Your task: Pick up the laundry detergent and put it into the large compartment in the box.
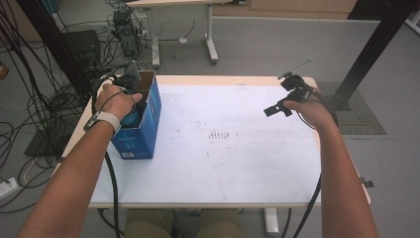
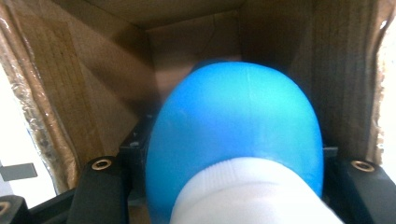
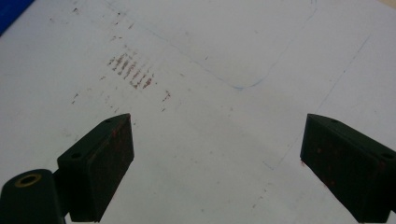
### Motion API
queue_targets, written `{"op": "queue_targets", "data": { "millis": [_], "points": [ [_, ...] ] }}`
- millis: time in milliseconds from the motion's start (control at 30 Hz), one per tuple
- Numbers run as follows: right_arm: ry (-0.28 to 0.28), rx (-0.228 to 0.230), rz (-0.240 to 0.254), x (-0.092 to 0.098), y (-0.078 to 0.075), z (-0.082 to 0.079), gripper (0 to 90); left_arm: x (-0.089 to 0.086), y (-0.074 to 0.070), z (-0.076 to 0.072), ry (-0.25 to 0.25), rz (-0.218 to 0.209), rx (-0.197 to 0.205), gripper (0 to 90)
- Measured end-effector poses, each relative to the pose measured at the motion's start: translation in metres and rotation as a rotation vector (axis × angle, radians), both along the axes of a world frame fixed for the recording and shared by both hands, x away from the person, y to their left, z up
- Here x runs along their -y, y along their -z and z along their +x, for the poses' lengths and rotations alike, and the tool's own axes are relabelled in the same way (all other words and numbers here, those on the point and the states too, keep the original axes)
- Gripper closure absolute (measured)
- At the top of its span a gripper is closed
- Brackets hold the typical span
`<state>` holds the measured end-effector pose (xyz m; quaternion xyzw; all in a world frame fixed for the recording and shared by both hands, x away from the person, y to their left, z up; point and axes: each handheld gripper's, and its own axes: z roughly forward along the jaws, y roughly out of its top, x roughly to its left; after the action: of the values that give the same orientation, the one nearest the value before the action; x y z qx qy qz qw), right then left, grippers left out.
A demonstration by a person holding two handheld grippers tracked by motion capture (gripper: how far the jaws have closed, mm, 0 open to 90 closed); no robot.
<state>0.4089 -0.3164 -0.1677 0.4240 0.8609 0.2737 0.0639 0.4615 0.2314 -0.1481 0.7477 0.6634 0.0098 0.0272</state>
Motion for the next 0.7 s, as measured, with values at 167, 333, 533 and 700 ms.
{"op": "queue_targets", "data": {
  "millis": [167, 333, 533, 700],
  "points": [
    [-0.002, 0.001, 0.002, -0.0002, 0.0003, 0.0001, 9.4, 0.0008, 0.0001, 0.0003, 0.0, 0.001, 0.0, 37.8],
    [-0.001, -0.002, 0.001, -0.0003, 0.0003, 0.0002, 9.4, 0.0001, 0.0003, 0.0004, -0.001, -0.001, 0.001, 37.7],
    [0.0, -0.001, 0.003, 0.0005, 0.0011, -0.0004, 9.4, -0.0006, 0.0003, 0.0005, 0.001, -0.002, 0.0, 37.4],
    [0.001, 0.0, 0.002, -0.0001, 0.0002, -0.0009, 9.5, -0.0008, 0.0, -0.0006, -0.009, 0.006, 0.004, 32.6]
  ]
}}
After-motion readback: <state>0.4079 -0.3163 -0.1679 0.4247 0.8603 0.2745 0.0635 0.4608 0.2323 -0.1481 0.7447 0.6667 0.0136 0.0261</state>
